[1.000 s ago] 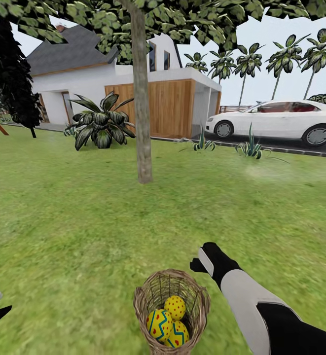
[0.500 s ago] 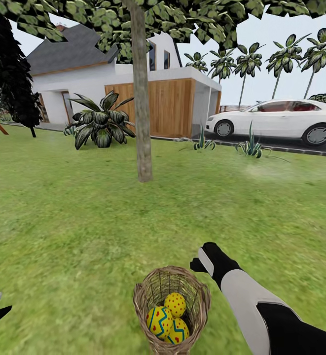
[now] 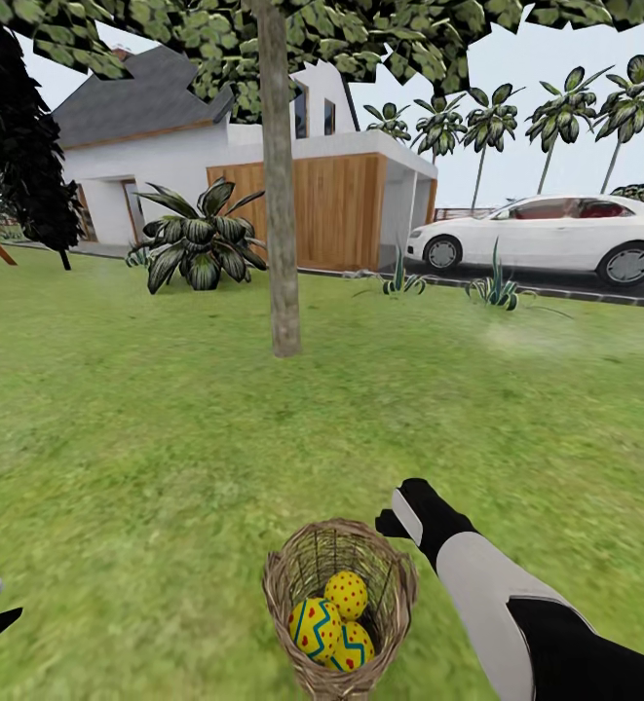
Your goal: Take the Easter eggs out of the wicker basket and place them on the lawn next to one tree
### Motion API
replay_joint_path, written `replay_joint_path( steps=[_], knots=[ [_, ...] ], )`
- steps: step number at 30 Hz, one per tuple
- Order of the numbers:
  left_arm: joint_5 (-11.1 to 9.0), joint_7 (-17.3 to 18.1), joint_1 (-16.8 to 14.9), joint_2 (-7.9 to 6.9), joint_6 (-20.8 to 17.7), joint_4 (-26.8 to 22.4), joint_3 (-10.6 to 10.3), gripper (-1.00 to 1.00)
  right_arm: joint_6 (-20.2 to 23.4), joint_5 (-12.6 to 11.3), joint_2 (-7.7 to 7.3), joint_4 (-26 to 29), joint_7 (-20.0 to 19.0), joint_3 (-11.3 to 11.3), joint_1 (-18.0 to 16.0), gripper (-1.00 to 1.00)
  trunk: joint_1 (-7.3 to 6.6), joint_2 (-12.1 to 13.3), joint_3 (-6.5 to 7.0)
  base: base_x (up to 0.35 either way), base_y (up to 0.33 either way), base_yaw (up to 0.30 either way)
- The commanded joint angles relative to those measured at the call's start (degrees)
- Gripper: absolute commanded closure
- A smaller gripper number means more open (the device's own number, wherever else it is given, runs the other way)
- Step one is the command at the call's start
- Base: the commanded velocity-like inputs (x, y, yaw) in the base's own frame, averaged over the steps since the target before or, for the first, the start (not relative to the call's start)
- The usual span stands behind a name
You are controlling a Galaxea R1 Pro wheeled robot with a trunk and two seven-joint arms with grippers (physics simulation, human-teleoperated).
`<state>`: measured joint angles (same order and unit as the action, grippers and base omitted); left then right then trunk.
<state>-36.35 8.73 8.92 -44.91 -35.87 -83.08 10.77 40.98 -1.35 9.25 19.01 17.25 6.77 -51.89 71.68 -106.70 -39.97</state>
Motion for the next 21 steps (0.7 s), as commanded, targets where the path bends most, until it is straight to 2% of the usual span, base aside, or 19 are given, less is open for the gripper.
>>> replay_joint_path(
  steps=[1, 21],
  knots=[
    [-0.1, 0.2, 0.0, 0.0, -0.3, -0.1, 0.1, -1.0, 0.1, -0.2, 0.07, 0.1, 0.3, 0.3, 0.0, -1.0, 0.23, -0.4, -0.23, 0.0, 0.0, 0.0],
    [-0.1, 0.2, 0.0, 0.0, -0.4, -0.1, 0.1, -1.0, 0.1, -0.1, 0.07, 0.1, 0.3, 0.4, 0.0, -1.0, 4.62, -8.5, -3.83, 0.0, 0.0, 0.0]
  ],
)
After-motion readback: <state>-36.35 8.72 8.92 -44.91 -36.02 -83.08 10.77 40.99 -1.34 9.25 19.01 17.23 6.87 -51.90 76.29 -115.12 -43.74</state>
